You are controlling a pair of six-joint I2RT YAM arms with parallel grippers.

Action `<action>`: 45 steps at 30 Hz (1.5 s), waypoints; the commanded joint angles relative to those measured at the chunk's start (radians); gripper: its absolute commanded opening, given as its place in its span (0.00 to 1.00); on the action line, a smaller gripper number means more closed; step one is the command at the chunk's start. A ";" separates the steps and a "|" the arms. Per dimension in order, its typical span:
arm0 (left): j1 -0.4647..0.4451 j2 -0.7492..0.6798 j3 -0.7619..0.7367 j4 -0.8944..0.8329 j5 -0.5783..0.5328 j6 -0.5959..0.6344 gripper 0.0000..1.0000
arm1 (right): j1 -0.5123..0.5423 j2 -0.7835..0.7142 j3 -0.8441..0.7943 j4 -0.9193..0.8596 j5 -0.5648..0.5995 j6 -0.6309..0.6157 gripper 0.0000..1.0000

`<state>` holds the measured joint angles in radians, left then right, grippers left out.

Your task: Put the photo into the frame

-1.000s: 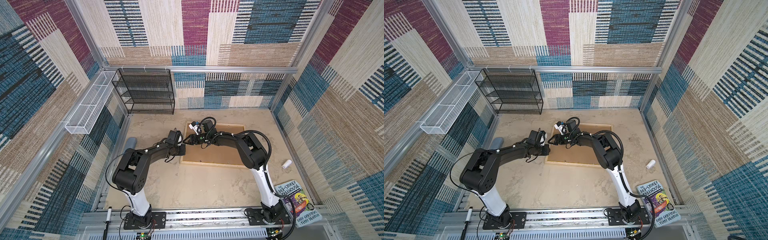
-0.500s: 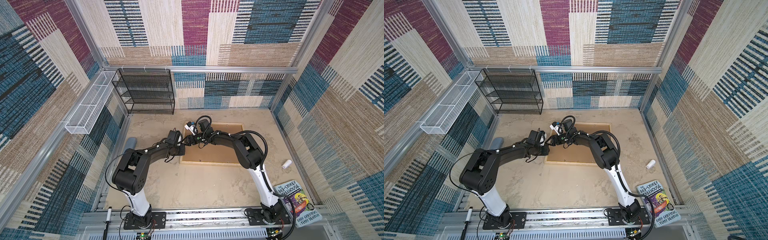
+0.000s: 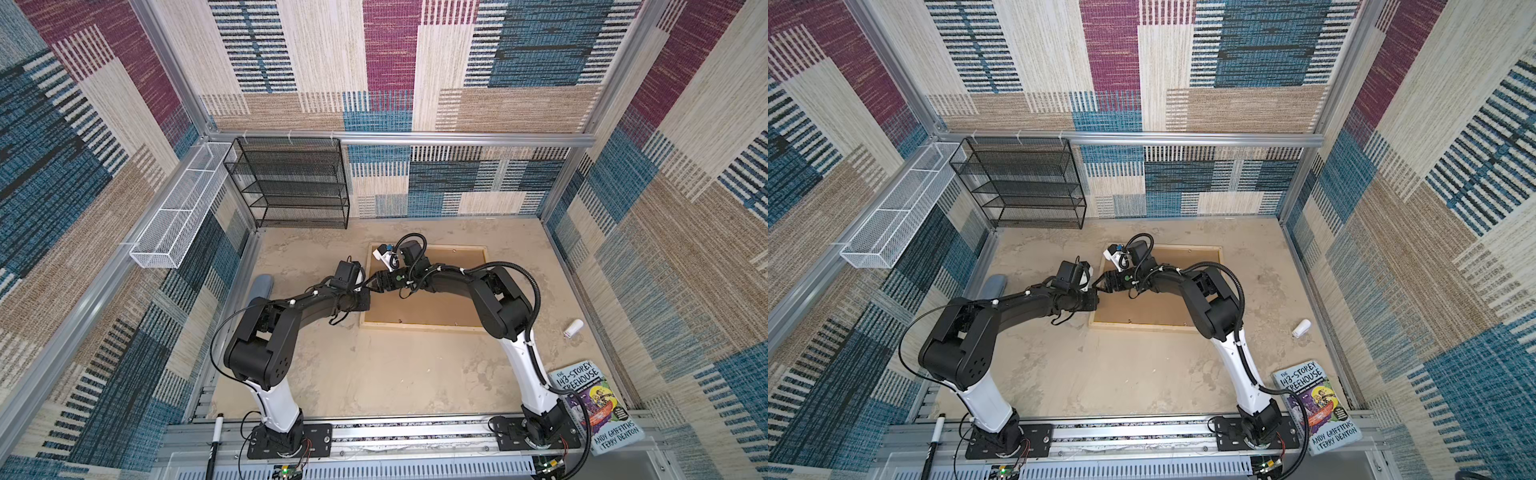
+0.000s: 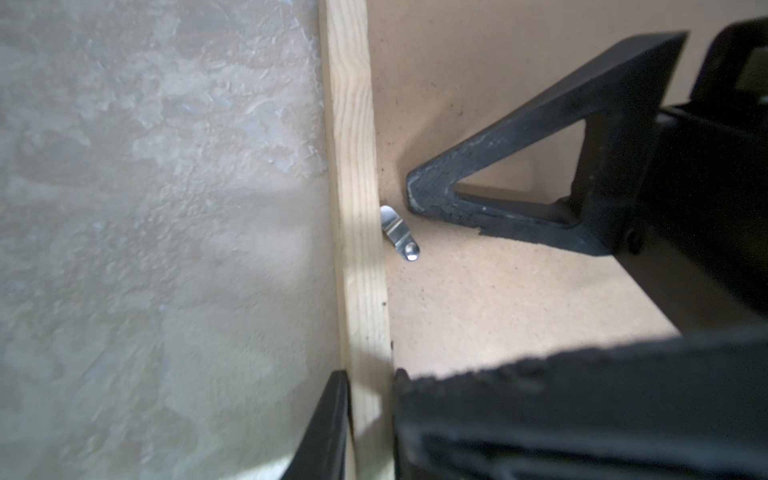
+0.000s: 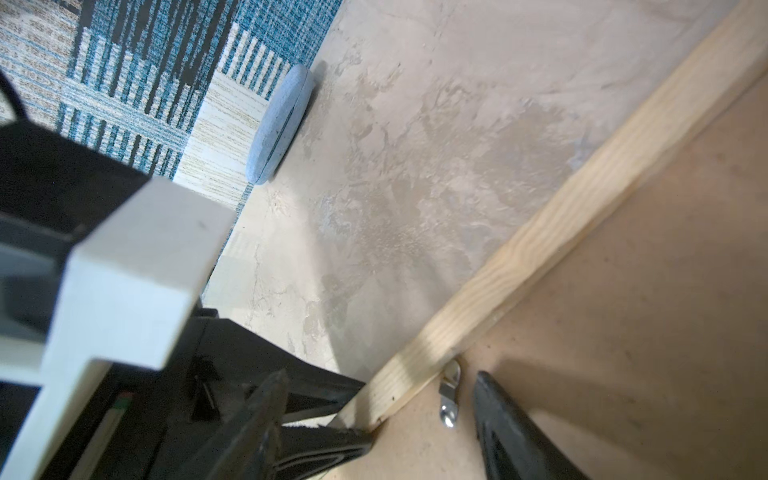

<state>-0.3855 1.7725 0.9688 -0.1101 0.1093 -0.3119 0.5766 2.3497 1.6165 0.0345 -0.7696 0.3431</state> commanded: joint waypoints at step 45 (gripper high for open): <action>-0.003 0.044 0.018 -0.077 0.055 0.042 0.18 | 0.085 0.130 0.079 -0.368 -0.231 -0.195 0.72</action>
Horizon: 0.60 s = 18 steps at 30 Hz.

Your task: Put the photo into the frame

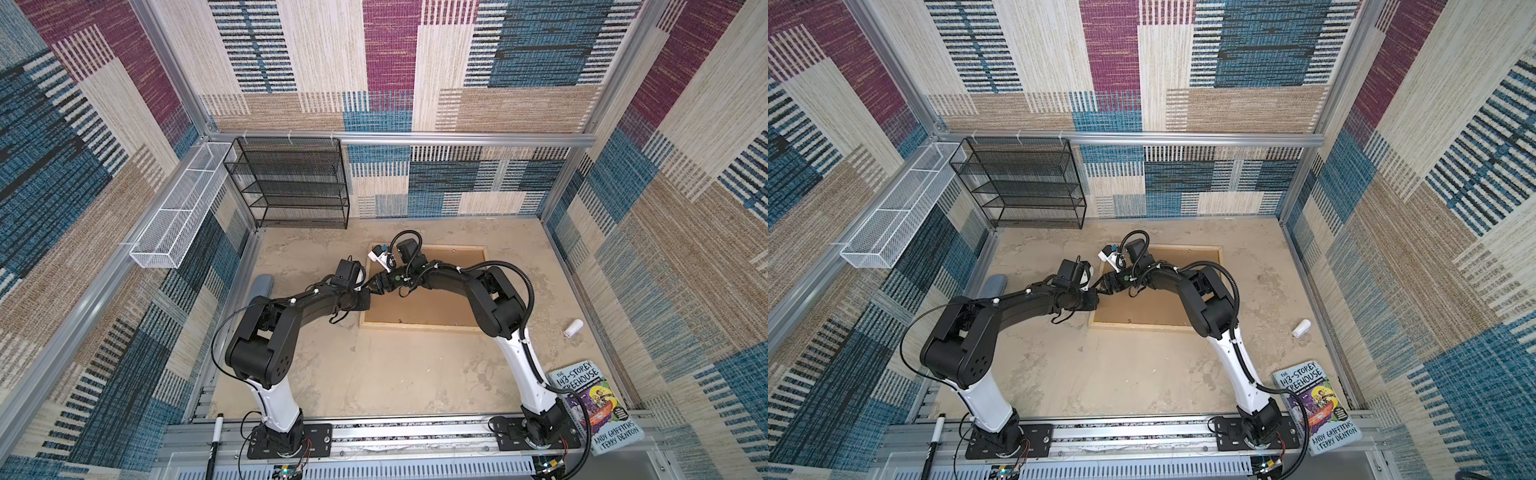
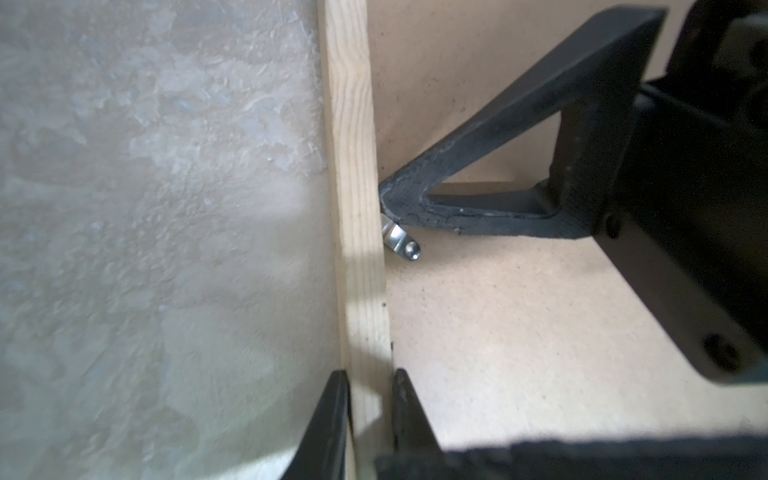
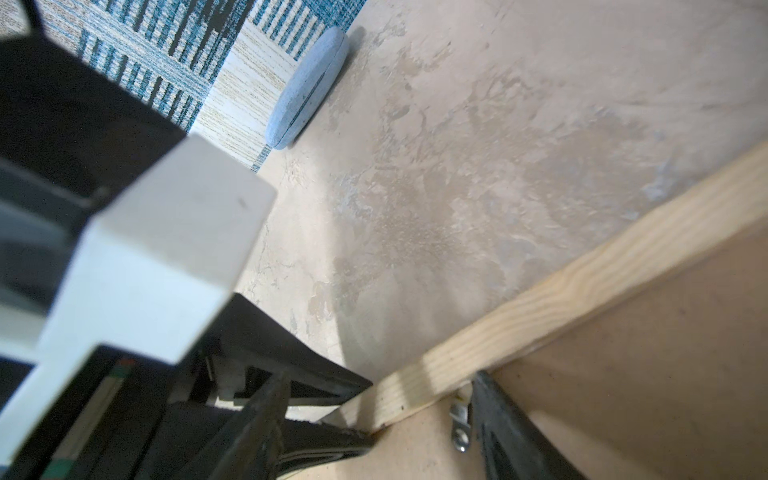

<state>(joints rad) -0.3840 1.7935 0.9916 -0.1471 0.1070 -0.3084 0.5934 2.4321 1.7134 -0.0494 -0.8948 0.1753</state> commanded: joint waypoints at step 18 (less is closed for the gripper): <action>-0.003 -0.003 -0.040 -0.053 -0.022 -0.004 0.18 | -0.071 -0.044 -0.138 0.005 0.013 0.242 0.77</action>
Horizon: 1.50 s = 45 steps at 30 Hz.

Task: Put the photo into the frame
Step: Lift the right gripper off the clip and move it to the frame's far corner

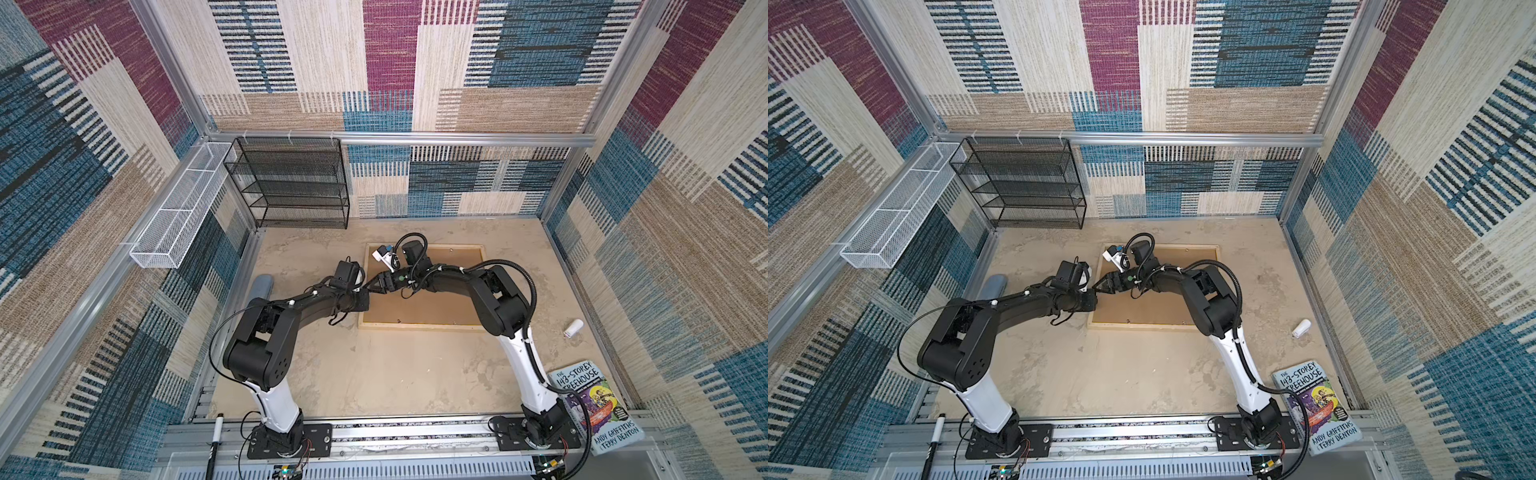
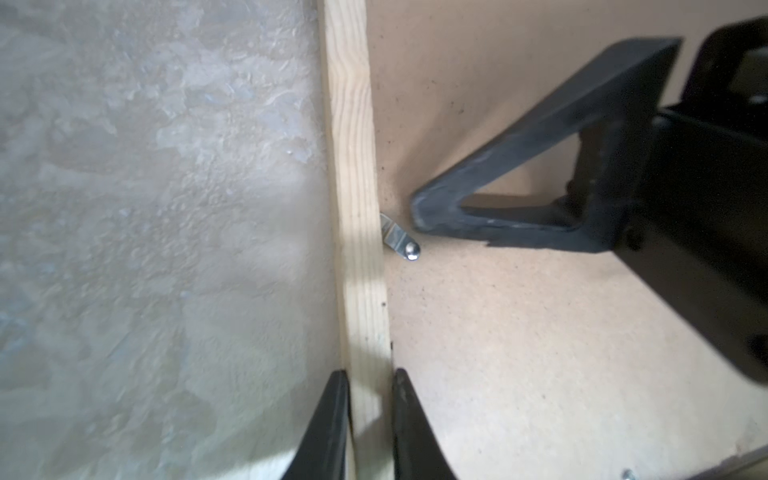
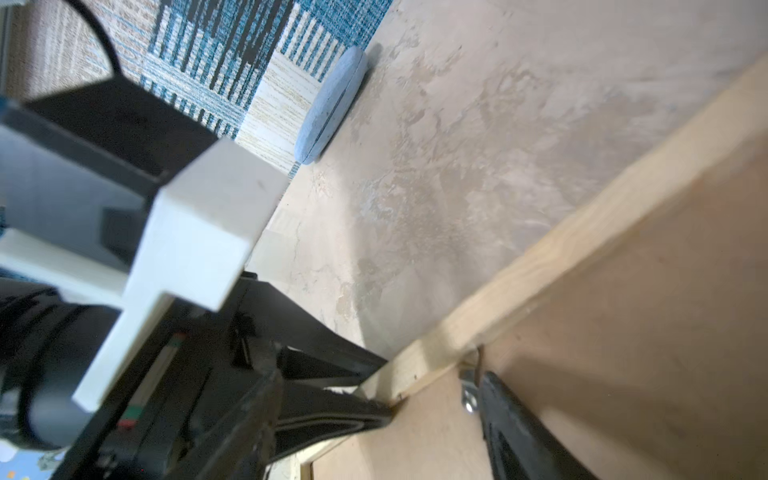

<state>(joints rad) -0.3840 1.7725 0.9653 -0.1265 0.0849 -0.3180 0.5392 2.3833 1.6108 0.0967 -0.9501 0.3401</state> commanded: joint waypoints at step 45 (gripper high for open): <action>0.002 -0.432 -0.180 -0.059 -0.004 -0.013 0.44 | -0.392 -0.565 -0.413 -0.548 1.035 -0.082 0.64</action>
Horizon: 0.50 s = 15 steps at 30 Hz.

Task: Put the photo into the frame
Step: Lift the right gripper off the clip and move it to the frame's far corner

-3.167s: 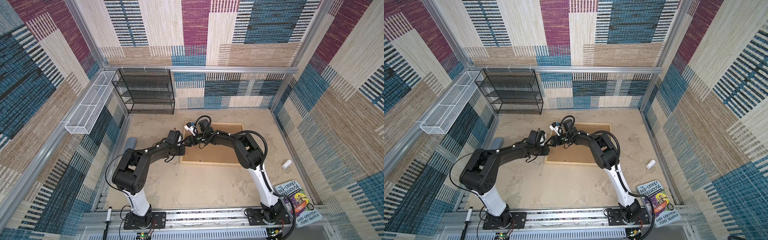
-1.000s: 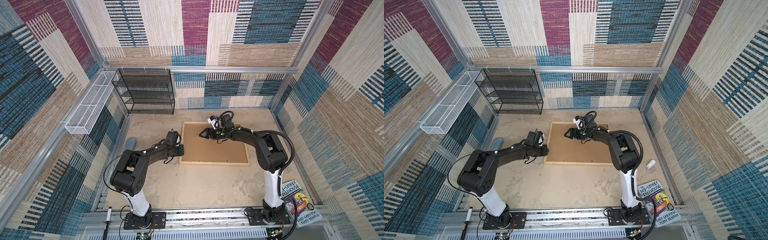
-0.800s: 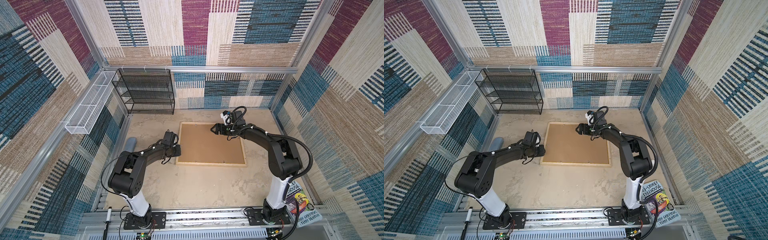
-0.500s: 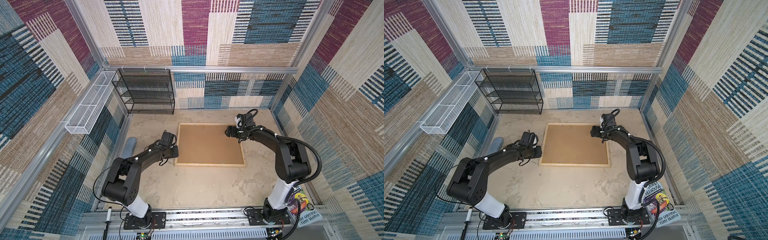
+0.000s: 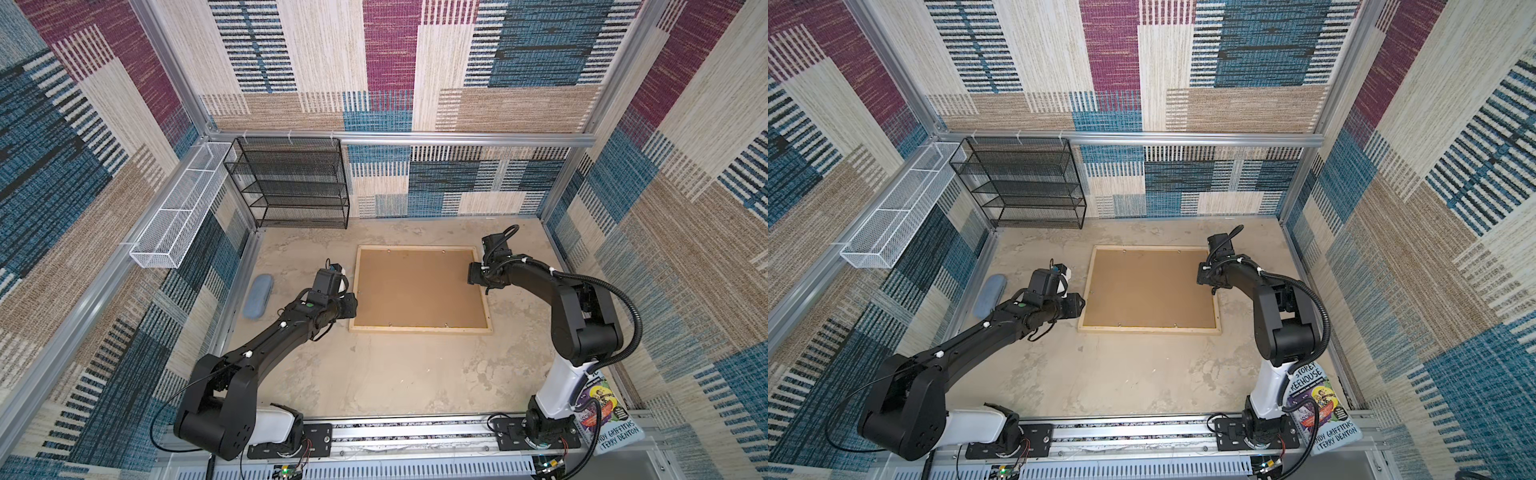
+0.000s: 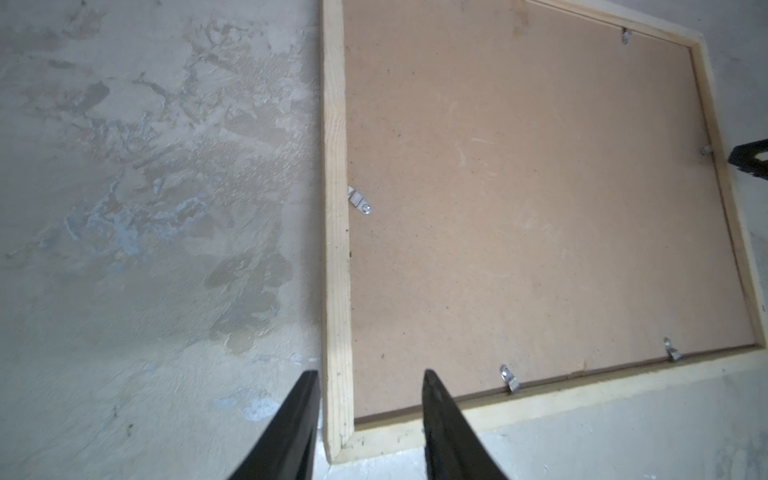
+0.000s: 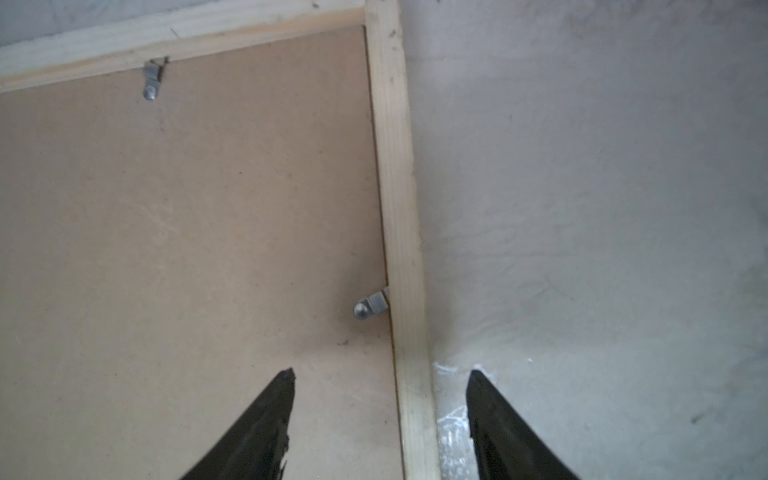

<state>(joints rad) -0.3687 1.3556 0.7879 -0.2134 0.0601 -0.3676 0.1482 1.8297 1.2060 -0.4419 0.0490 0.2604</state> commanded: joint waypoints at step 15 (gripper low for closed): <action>-0.294 -0.120 0.002 0.047 -0.242 0.179 0.44 | -0.007 -0.001 -0.049 -0.012 0.053 -0.012 0.31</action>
<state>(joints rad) -0.6411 1.2514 0.7887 -0.2104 -0.1337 -0.2512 0.1425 1.8259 1.1595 -0.4511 0.0875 0.2565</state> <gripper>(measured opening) 0.442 0.321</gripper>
